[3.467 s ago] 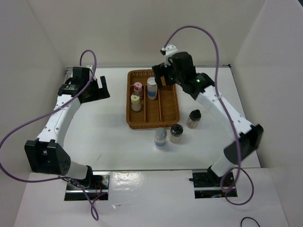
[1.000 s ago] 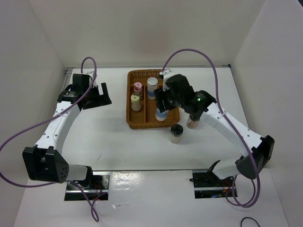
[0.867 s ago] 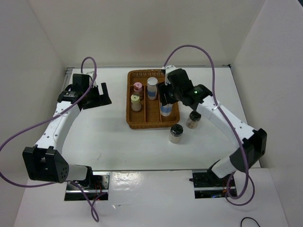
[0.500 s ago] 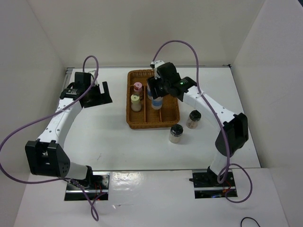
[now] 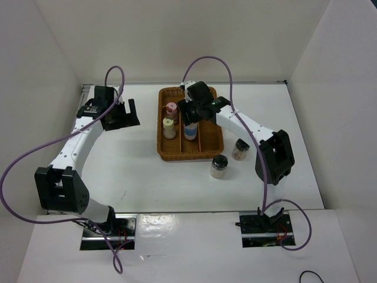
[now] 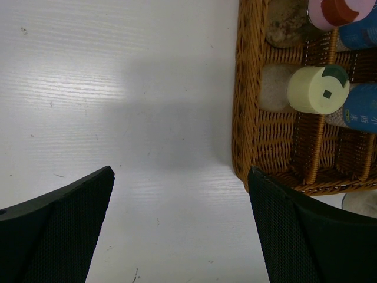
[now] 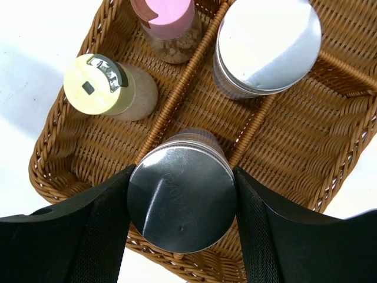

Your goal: Organize the condiment bottles

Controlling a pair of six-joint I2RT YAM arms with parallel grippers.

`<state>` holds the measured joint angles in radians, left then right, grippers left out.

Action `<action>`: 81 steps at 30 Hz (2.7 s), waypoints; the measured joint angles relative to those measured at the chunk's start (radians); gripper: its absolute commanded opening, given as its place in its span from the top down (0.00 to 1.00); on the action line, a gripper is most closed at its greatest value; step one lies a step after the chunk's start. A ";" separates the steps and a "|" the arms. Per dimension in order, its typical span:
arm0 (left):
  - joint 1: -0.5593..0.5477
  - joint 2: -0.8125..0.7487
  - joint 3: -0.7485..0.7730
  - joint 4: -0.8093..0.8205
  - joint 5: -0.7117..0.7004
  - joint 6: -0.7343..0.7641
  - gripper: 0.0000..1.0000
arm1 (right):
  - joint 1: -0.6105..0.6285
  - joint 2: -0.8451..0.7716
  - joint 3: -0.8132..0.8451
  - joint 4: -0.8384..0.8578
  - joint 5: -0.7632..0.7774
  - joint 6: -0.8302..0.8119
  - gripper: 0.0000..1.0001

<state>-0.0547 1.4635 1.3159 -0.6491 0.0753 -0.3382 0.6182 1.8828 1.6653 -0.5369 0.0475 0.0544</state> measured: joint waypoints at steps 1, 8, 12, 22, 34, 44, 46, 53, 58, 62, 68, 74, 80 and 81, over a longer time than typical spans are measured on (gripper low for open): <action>0.000 0.004 0.000 0.000 0.000 0.000 0.00 | 0.000 0.005 0.000 0.002 0.000 0.000 0.54; 0.000 0.010 0.000 -0.001 0.001 0.004 0.00 | 0.000 0.039 0.000 0.032 0.013 0.000 0.54; 0.000 0.010 0.000 -0.001 0.001 0.004 0.00 | 0.000 0.066 0.001 0.045 0.020 -0.003 0.54; 0.000 0.010 0.000 -0.001 0.002 0.019 0.00 | 0.000 0.073 0.005 0.065 0.026 -0.007 0.11; 0.000 0.010 0.011 -0.001 0.002 0.022 0.00 | 0.000 0.011 0.004 0.042 0.090 0.000 0.01; 0.000 0.010 0.016 -0.001 0.013 0.021 0.00 | -0.037 -0.574 -0.198 0.055 0.193 0.066 0.07; 0.000 0.006 0.015 -0.001 0.018 0.021 0.00 | -0.114 -0.684 -0.290 0.050 0.213 0.114 0.15; 0.000 -0.026 -0.021 0.006 0.041 0.018 0.00 | -0.298 -0.763 -0.556 -0.045 0.271 0.241 0.17; 0.000 -0.026 -0.025 0.006 0.054 0.018 0.00 | -0.307 -0.698 -0.608 -0.110 0.274 0.283 0.24; 0.000 -0.026 -0.025 0.006 0.058 0.018 0.00 | -0.310 -0.656 -0.609 -0.107 0.274 0.306 0.30; 0.000 -0.026 -0.025 0.006 0.058 0.018 0.00 | -0.311 -0.590 -0.613 -0.106 0.274 0.324 0.36; 0.000 -0.026 -0.025 0.006 0.057 0.019 0.00 | -0.311 -0.578 -0.624 -0.103 0.271 0.338 0.40; 0.000 -0.023 -0.025 0.006 0.057 0.021 0.00 | -0.311 -0.558 -0.632 -0.098 0.267 0.351 0.45; 0.000 -0.021 -0.025 0.006 0.057 0.022 0.00 | -0.311 -0.556 -0.637 -0.098 0.266 0.353 0.45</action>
<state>-0.0547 1.4422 1.2907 -0.6430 0.1326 -0.3164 0.3069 1.3266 1.0283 -0.6350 0.3138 0.4072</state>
